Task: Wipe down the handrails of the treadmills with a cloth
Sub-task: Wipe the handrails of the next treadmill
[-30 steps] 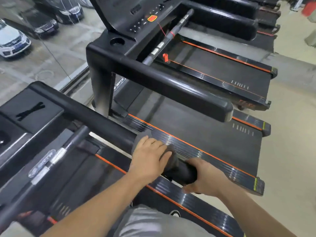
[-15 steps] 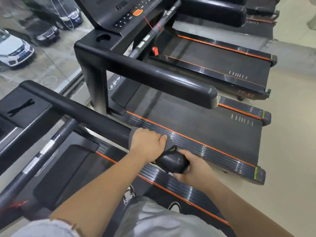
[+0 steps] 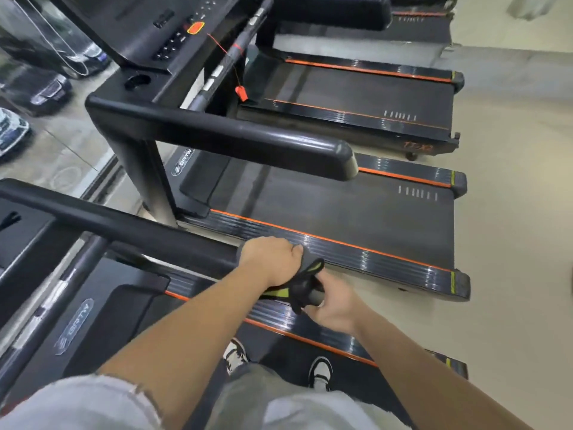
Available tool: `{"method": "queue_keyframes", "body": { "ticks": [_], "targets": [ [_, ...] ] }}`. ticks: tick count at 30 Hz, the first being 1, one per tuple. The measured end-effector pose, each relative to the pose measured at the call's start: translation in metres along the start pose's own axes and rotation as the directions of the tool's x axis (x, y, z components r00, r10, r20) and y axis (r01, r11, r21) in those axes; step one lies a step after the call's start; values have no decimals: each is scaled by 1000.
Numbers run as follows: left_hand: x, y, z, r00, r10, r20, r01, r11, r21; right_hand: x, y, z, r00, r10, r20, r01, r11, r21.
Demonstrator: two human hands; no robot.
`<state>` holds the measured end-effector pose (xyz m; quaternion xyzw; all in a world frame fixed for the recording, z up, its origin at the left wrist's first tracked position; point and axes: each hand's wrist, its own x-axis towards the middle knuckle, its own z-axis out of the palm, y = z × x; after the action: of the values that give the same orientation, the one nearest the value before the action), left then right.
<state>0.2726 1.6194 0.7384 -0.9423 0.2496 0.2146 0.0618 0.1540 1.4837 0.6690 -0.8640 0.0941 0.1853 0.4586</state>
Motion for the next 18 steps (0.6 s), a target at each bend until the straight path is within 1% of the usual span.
{"method": "queue_keyframes", "body": {
  "ticks": [1, 2, 4, 6, 7, 8, 9, 10, 11, 12, 13, 15, 16, 18],
  "targets": [
    [1, 5, -1, 1000, -11, -2, 11, 1000, -10, -1, 2, -3, 1000, 1, 27, -1, 1000, -7],
    [-5, 7, 0, 999, 19, -47, -19, 1000, 5, -3, 4, -6, 999, 12, 29, -12, 1000, -5],
    [-30, 12, 14, 968, 130, -216, -128, 991, 24, -5, 12, -9, 999, 31, -12, -30, 996, 83],
    [-59, 14, 40, 922, 246, -301, -236, 969, 69, -6, 23, -7, 993, 73, -94, -46, 963, 266],
    [-68, 13, 54, 892, 297, -341, -274, 955, 116, -7, 27, -7, 980, 143, -136, -85, 929, 361],
    [-68, 12, 64, 877, 325, -353, -285, 945, 162, -8, 29, -8, 963, 217, -156, -126, 883, 452],
    [-64, 13, 69, 872, 359, -334, -300, 929, 215, -11, 28, -10, 945, 289, -150, -167, 825, 539],
    [-56, 19, 66, 873, 398, -281, -329, 907, 263, -15, 24, -15, 931, 344, -123, -206, 771, 603],
    [-50, 29, 59, 890, 415, -186, -347, 884, 312, -19, 20, -21, 924, 370, -94, -228, 732, 642],
    [-44, 43, 50, 907, 411, -93, -355, 864, 358, -22, 16, -25, 924, 373, -86, -232, 723, 651],
    [-36, 57, 41, 927, 375, -12, -345, 866, 363, -26, 12, -28, 925, 370, -83, -233, 726, 647],
    [-16, 78, 28, 956, 271, 113, -293, 878, 378, -34, 1, -32, 939, 334, -79, -205, 732, 650],
    [-12, 86, 27, 956, 247, 156, -290, 865, 409, -35, -3, -32, 951, 298, -88, -174, 745, 644],
    [-17, 86, 27, 935, 316, 159, -354, 820, 449, -34, -5, -30, 965, 251, -74, -144, 747, 650]
  ]
}}
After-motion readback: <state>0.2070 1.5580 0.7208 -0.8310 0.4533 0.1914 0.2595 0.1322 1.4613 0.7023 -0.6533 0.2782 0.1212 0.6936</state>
